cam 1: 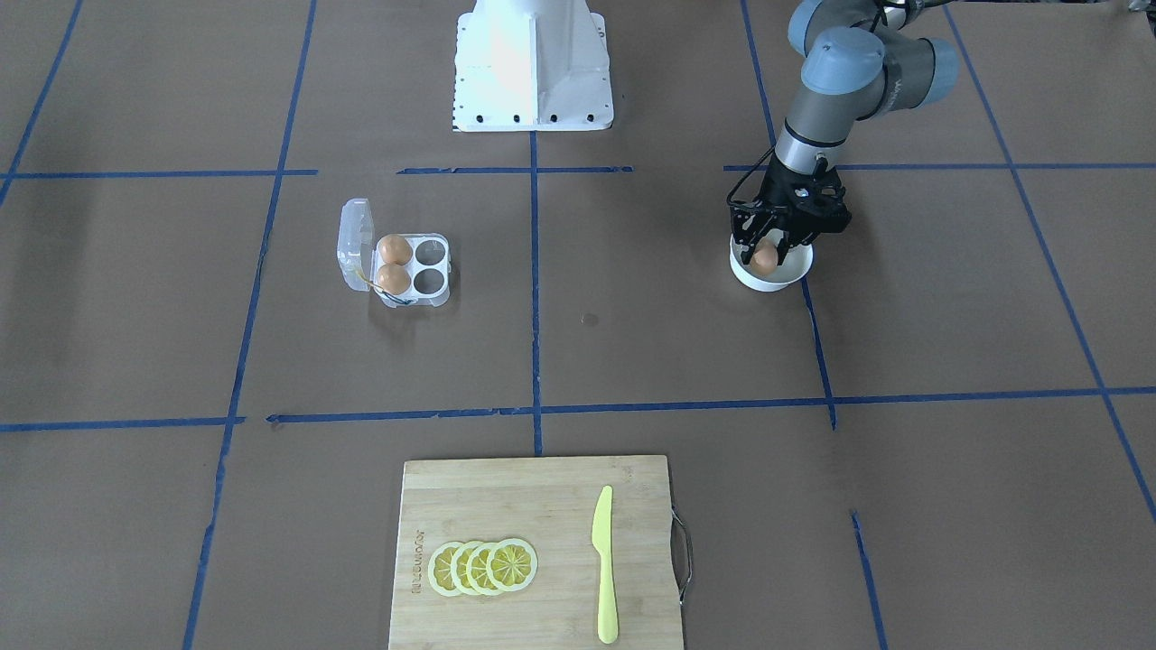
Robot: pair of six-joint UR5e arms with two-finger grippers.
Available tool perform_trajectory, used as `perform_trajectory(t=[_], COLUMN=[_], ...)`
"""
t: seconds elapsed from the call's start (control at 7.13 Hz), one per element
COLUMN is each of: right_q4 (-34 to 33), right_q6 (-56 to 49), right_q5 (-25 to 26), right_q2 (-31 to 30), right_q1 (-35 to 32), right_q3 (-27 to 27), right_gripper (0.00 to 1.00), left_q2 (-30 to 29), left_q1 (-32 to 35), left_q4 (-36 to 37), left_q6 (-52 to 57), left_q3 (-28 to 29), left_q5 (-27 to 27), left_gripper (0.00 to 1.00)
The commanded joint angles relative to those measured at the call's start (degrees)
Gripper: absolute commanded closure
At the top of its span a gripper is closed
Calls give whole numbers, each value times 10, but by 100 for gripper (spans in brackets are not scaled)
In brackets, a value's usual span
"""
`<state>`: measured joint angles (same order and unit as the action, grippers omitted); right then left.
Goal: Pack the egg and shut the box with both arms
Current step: 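Lower the left gripper into the bowl and close on the egg, then lift the egg with the left gripper and carry it toward the egg box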
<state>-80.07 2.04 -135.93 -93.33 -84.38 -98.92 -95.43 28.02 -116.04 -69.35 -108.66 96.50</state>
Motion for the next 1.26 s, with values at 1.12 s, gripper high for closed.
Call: perform_trajectory(t=[1.12], right_q4=[0], right_q6=[1], right_q5=[0], right_q2=[2], right_q1=[0], right_q3=[-1], right_gripper=[0], left_q2=[-186], left_q1=[15], left_q4=[-425], left_q6=[341], left_q3=[134], left_q5=[2], left_gripper=[100])
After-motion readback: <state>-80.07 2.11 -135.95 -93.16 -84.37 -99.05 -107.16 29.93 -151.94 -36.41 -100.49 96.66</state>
